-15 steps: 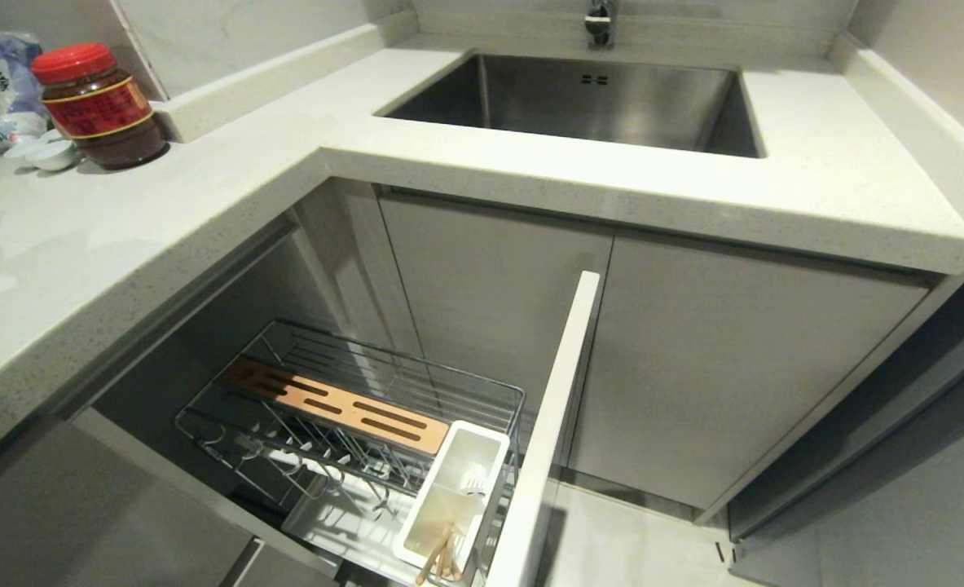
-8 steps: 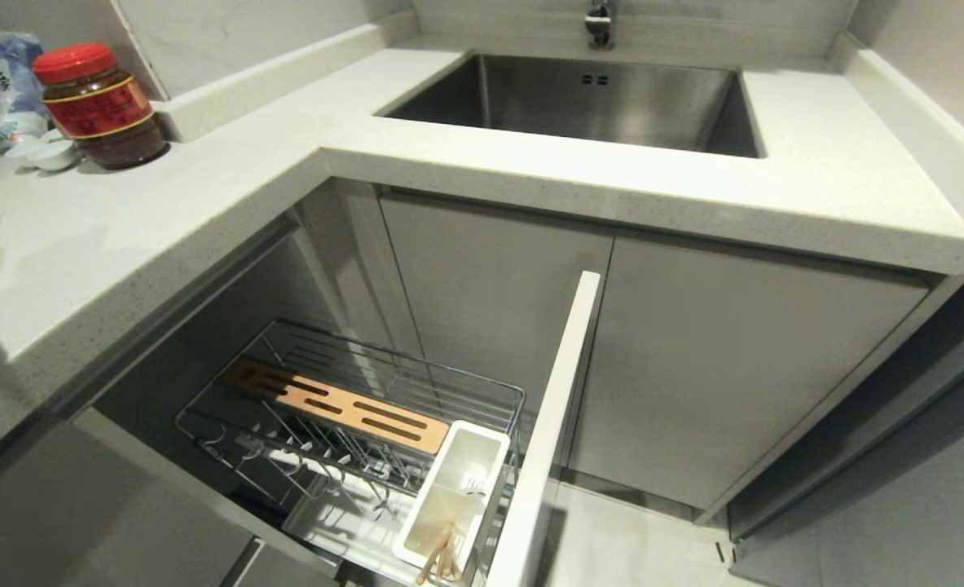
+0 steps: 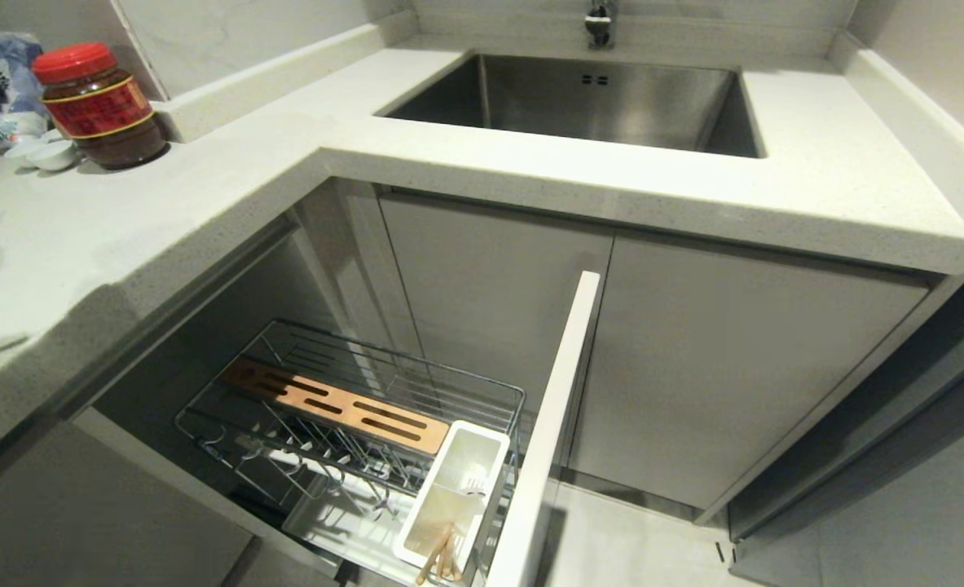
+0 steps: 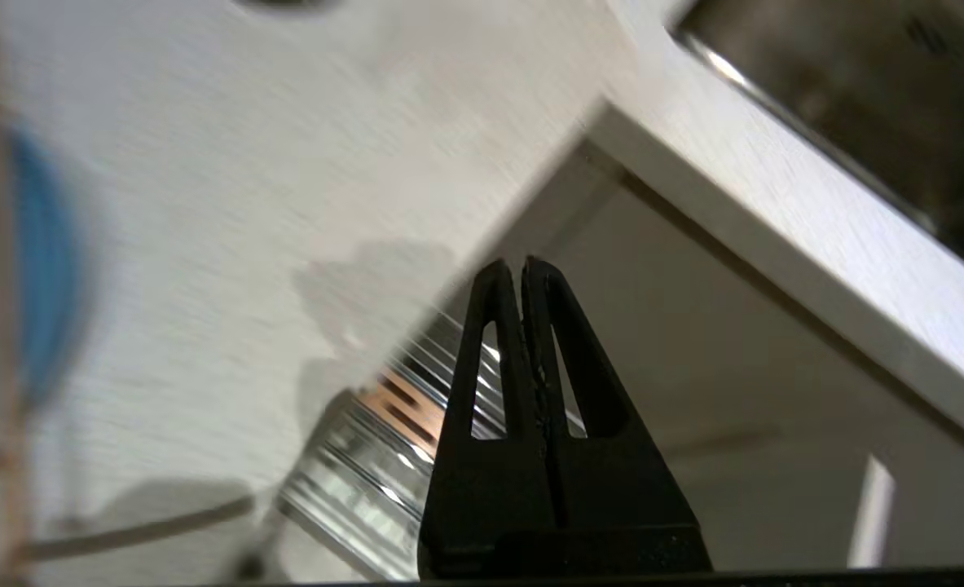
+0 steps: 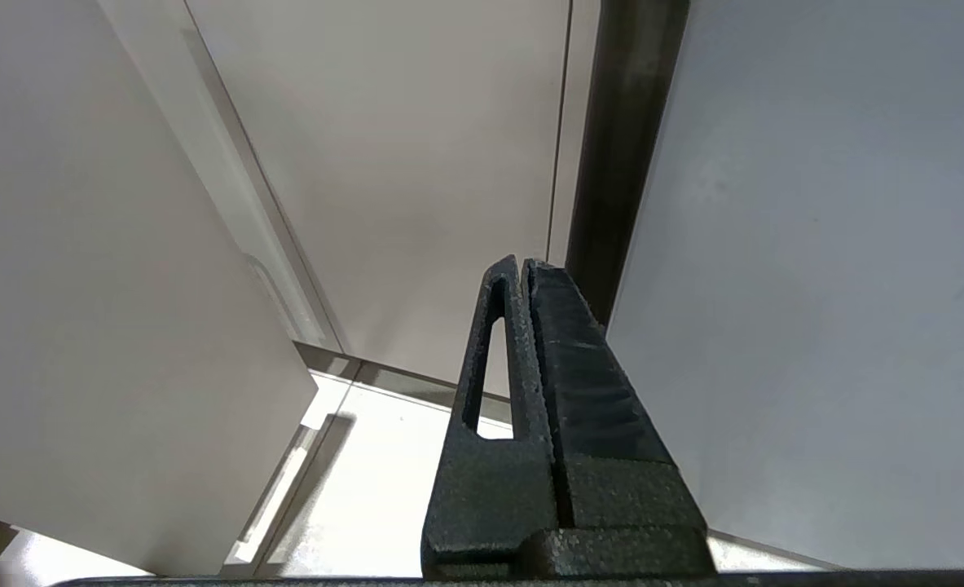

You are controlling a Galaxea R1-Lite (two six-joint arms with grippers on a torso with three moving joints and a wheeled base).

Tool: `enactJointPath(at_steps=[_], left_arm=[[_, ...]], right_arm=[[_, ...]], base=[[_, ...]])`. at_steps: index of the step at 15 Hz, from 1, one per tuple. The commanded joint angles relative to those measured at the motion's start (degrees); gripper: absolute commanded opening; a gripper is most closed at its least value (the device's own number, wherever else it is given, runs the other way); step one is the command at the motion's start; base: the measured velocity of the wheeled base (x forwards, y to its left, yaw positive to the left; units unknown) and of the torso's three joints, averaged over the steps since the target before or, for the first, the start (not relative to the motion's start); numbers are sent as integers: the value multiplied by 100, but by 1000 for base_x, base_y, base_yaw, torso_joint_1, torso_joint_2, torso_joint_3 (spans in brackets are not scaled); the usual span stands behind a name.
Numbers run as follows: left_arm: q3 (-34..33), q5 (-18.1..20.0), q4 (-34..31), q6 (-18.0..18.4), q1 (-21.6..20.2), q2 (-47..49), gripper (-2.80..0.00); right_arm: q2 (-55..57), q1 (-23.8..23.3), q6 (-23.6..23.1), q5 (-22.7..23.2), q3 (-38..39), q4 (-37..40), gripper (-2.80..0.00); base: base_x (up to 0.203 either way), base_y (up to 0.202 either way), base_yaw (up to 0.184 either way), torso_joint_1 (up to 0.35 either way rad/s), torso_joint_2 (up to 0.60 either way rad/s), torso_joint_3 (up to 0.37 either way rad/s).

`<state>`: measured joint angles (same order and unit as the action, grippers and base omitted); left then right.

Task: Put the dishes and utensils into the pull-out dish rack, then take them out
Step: Close the cupboard

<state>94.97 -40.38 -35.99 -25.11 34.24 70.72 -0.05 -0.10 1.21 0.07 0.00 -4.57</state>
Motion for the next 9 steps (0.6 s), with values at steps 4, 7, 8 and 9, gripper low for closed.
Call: enactJointPath(at_steps=[4,7,8,9], left_arm=[[-625,-12,-44,-1332,1751,1259,-280],[-866,561,-71,-2092,2416,1863,-280],[-964,1032,-72,-2173,2485,1977,-280],[-1031,1411,-74,-2216,2555,2067,-280]], right_arm=[[-4,1,2,1,149,-9,-280],[-4,1,2,1,149,-9,-280],[-4,1,2,1,149,-9,-280],[-4,1,2,1,149,-9,-280]], base=[[0,0,0,0,0,0],[0,0,0,0,0,0],[0,0,0,0,0,0],[0,0,0,0,0,0]])
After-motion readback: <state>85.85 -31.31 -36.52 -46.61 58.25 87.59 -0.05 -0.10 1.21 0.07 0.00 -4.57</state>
